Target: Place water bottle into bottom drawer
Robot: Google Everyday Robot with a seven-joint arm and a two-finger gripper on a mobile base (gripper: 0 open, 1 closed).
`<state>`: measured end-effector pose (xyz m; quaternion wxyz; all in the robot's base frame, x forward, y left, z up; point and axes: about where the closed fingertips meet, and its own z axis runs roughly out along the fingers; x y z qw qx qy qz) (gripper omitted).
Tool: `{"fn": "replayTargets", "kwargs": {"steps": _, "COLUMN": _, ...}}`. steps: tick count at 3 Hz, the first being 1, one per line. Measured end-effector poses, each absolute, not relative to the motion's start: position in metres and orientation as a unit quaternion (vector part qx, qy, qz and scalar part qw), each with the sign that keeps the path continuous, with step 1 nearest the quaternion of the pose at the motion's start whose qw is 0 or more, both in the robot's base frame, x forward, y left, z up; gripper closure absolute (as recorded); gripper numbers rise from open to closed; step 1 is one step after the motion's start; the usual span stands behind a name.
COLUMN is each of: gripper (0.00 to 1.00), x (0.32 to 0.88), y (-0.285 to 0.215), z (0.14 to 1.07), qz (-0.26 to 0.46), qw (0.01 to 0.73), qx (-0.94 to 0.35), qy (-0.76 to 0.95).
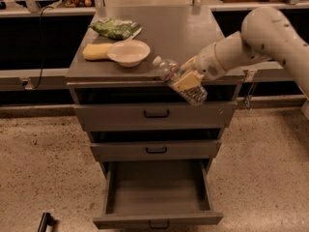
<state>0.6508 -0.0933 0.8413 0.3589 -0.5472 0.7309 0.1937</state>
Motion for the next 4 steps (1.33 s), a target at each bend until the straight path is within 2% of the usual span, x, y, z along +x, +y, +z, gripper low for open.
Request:
{"fn": "replayTargets", "kwargs": {"steps": 1, "gripper": 1.0, "x": 0.624, "y": -0.082, "z": 0.78, "qz": 0.215, "qw": 0.343, "qx": -0.53, "qy": 0.745}}
{"fn": "replayTargets", "kwargs": {"steps": 2, "gripper": 1.0, "x": 0.587, "y": -0.095, "z": 0.699, "qz": 0.239, "qw": 0.308, "qx": -0.532, "qy": 0.751}}
{"fn": "replayTargets", "kwargs": {"steps": 3, "gripper": 1.0, "x": 0.557, "y": -0.125, "z": 0.636, "qz": 0.227, "qw": 0.267, "qx": -0.558, "qy": 0.752}}
{"fn": "replayTargets", "kwargs": {"steps": 4, "gripper": 1.0, "x": 0.554, "y": -0.127, "z": 0.63, "qz": 0.225, "qw": 0.262, "qx": -0.563, "qy": 0.751}}
